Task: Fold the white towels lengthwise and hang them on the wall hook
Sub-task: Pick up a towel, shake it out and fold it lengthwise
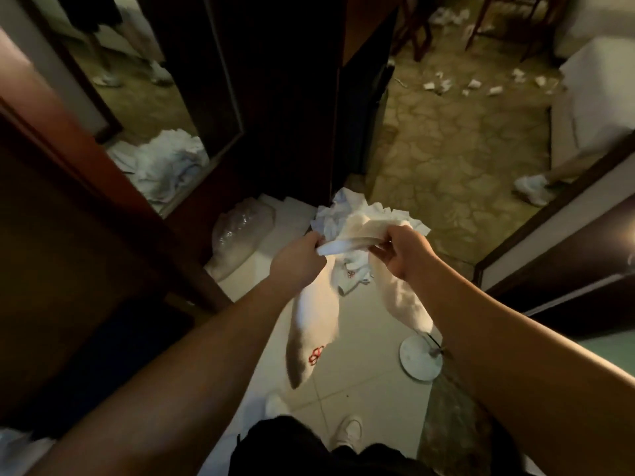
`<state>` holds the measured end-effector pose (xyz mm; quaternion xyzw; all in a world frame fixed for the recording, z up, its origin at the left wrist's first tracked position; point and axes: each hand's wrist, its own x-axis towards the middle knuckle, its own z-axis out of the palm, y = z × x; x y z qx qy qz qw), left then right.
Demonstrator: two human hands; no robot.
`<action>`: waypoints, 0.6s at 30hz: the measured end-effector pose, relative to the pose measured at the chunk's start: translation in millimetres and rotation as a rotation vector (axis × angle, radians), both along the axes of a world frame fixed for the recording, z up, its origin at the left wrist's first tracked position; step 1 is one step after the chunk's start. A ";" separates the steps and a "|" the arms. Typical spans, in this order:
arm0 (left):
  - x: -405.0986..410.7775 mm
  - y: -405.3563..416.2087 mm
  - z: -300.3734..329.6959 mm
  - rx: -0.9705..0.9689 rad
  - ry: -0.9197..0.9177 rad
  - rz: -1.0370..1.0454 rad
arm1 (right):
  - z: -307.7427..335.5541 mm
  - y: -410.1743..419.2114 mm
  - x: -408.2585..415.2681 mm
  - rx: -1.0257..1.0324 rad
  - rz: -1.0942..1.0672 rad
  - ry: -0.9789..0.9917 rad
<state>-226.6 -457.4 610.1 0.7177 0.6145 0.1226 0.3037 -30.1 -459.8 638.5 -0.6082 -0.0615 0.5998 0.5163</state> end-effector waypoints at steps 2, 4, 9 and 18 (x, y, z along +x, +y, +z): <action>-18.6 -19.1 18.9 0.015 0.060 -0.015 | 20.8 -16.1 -10.6 0.028 0.009 -0.008; -40.9 -37.0 32.1 0.031 0.174 -0.042 | 39.5 -30.9 -18.9 0.069 -0.010 -0.016; -104.8 -88.2 50.1 0.090 0.301 0.011 | 65.6 -80.8 -26.9 0.122 -0.069 -0.033; -191.4 -188.4 133.6 0.500 0.271 0.153 | 81.1 -210.7 -71.8 0.106 0.275 -0.838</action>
